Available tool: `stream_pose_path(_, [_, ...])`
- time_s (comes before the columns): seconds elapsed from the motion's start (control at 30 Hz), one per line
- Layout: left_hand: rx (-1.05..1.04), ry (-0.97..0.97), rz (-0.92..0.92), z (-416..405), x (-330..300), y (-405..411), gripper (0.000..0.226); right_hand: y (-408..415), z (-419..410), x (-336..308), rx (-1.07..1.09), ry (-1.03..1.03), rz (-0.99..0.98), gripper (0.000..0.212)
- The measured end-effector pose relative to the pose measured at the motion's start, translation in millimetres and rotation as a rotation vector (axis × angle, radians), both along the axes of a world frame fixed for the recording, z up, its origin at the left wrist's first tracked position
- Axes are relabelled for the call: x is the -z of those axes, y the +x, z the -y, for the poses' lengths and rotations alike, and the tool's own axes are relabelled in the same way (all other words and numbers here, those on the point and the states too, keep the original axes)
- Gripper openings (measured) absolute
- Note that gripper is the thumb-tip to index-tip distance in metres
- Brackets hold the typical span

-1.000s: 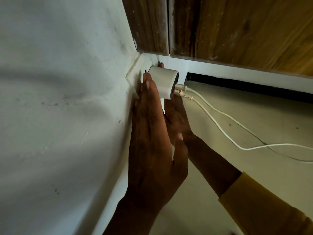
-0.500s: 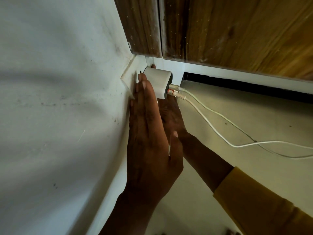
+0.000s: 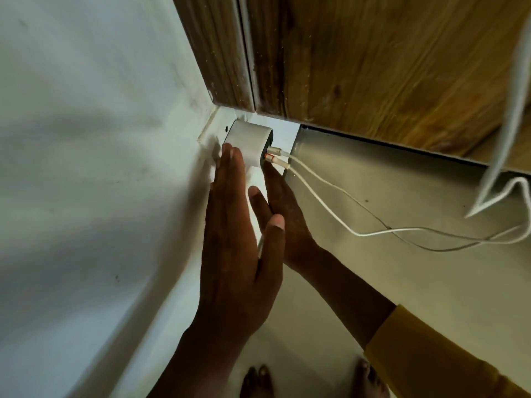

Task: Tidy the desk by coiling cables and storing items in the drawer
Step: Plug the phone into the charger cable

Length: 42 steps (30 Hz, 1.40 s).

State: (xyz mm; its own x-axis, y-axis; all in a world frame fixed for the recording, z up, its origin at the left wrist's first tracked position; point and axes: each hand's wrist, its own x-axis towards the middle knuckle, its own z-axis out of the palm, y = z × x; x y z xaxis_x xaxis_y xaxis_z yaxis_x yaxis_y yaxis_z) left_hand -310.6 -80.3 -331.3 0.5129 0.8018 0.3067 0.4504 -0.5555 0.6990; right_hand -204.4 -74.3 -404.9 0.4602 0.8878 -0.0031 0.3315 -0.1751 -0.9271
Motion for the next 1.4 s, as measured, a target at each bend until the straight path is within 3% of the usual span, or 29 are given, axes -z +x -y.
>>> stream_pose_path(0.13, [-0.037, -0.11, 0.076, 12.1, -17.6, -0.2, 0.072, -2.7, 32.0, -23.9, -0.053, -0.034, -0.092, 0.051])
stream_pose_path(0.27, [-0.089, -0.194, 0.092, 24.3, -42.4, 3.3, 0.071, -9.5, 60.3, -44.2, -0.054, -0.058, -0.364, 0.052])
stream_pose_path(0.33, [-0.109, -0.215, 0.094, 29.1, -53.7, 5.2, 0.069, -10.7, 72.4, -61.6, -0.039, -0.043, -0.415, 0.038])
stream_pose_path(0.43, [-0.141, -0.256, 0.093, 34.0, -70.3, 8.4, 0.063, -6.0, 84.4, -92.8, 0.021, 0.008, -0.355, 0.025])
stream_pose_path(0.77, [-0.198, -0.27, 0.24, 51.5, -162.2, 12.2, 0.042, -2.1, 94.0, -210.6, 0.118, 0.046, -0.334, 0.029])
stream_pose_path(1.07, [-0.227, -0.323, 0.329, 66.4, -270.9, 17.0, 0.038, 5.5, 116.0, -335.8, 0.068, 0.056, -0.265, 0.029])
stream_pose_path(1.4, [-0.082, -0.523, 0.369, 92.6, -375.3, 85.7, 0.036, 90.5, 144.5, -444.5, 0.201, 0.085, -0.169, 0.019])
